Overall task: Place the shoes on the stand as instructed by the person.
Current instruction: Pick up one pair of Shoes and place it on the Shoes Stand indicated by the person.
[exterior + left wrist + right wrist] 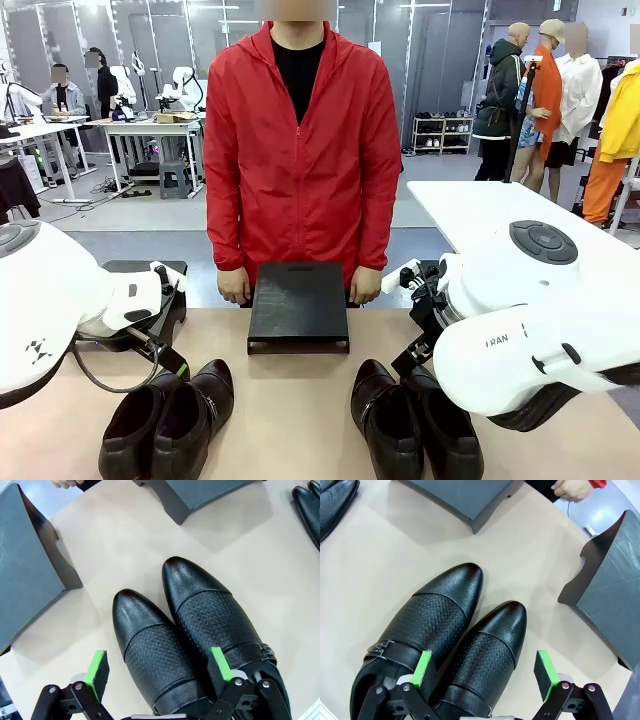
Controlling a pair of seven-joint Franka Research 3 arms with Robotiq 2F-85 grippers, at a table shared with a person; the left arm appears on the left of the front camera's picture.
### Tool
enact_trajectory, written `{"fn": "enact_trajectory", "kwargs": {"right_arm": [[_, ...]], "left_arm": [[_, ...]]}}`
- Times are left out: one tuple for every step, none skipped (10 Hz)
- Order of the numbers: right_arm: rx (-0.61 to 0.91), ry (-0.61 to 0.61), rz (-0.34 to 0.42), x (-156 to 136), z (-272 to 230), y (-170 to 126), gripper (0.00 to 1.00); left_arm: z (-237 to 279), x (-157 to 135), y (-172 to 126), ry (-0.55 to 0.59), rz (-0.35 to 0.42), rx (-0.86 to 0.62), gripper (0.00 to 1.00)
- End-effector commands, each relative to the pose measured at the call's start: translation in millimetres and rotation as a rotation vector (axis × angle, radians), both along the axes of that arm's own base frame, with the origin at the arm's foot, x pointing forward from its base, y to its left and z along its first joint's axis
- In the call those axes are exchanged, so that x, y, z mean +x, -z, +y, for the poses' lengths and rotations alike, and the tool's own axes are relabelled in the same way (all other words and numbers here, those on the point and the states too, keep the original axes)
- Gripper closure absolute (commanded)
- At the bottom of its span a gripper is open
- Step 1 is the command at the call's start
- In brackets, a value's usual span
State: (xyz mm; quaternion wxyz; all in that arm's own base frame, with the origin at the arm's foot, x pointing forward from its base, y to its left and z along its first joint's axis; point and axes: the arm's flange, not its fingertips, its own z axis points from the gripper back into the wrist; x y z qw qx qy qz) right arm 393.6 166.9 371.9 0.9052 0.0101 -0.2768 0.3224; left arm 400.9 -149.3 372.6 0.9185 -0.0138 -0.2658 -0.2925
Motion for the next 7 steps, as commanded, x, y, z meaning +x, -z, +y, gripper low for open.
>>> {"fn": "enact_trajectory", "kwargs": {"right_arm": [[0.001,0.001,0.001,0.0,-0.1,0.0,0.0],[0.001,0.001,0.001,0.0,-0.1,0.0,0.0],[0.0,0.0,0.0,0.0,0.0,0.0,0.0],[-0.013,-0.007,-0.028,-1.6,-0.2,-24.5,0.0],[0.014,-0.008,-0.04,-2.7,-3.0,-49.6,0.0],[0.057,0.001,-0.039,-4.6,-8.2,-74.0,0.0],[0.088,-0.006,-0.033,-8.6,-12.7,-91.7,0.0]], "left_arm": [[0.1,0.0,0.0,0.0,0.0,0.0,0.0],[0.1,0.0,0.0,0.0,0.0,0.0,0.0],[0.0,0.0,0.0,0.0,0.0,0.0,0.0],[-2.3,-0.6,-18.8,0.011,-0.019,0.034,0.0],[2.2,-4.1,-37.3,0.021,-0.03,0.015,0.0],[9.6,-9.8,-56.9,0.025,-0.036,-0.008,0.0],[19.7,-17.7,-75.4,0.033,-0.029,-0.04,0.0]]}}
